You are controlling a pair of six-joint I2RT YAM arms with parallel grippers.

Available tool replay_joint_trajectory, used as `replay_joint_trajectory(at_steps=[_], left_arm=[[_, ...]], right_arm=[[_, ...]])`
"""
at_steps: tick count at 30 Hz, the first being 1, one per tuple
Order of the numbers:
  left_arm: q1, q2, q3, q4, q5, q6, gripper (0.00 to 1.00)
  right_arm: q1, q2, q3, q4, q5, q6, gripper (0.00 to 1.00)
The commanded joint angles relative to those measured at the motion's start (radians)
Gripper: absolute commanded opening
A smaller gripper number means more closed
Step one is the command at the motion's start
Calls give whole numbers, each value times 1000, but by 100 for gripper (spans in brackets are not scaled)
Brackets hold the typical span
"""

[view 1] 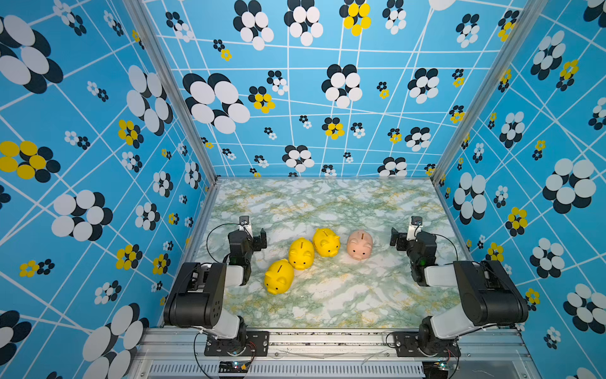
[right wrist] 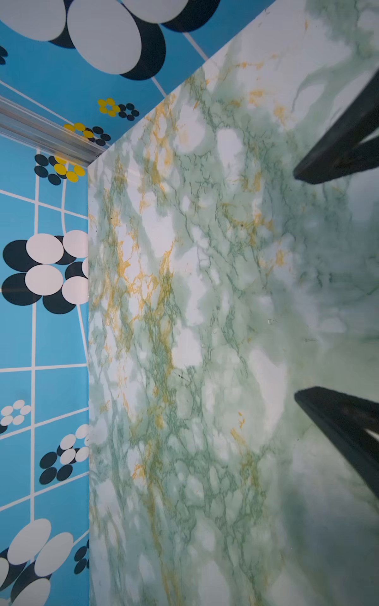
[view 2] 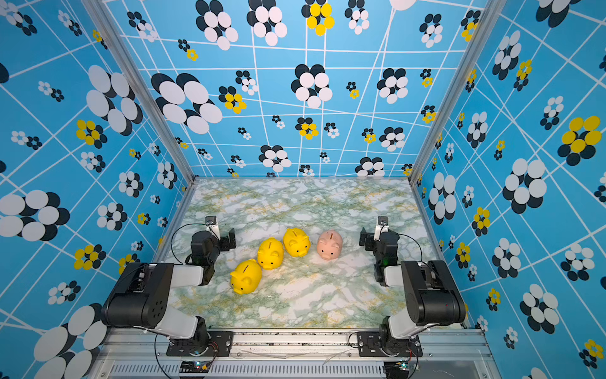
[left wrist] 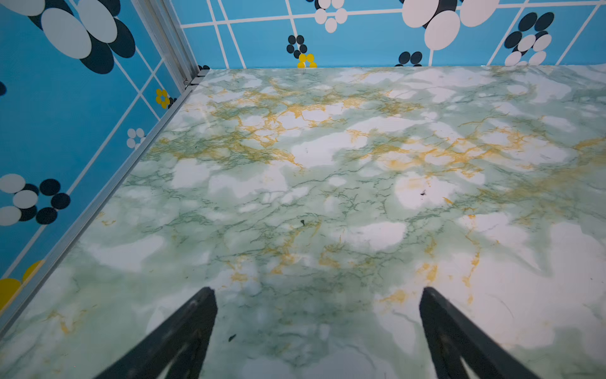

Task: Open piggy banks
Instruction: Move the piggy bank to the center of the board.

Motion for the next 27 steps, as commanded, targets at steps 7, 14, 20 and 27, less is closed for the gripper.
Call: replay_joint_trajectory(at_steps=[7,14,20,27], left_arm=[[-10,14,28,31,20,-16,99],[-10,15,28,31,19,-16,99],[-1,8,36,7,112,6,99],[8,1,40,-5,31,-29,99]], right_arm=[[8,16,23,27,28,8,100],[-1,16,32,11,19,20,100],[-6,16,32,9,11,23,100],[-6,16,32,9,10,24,100]])
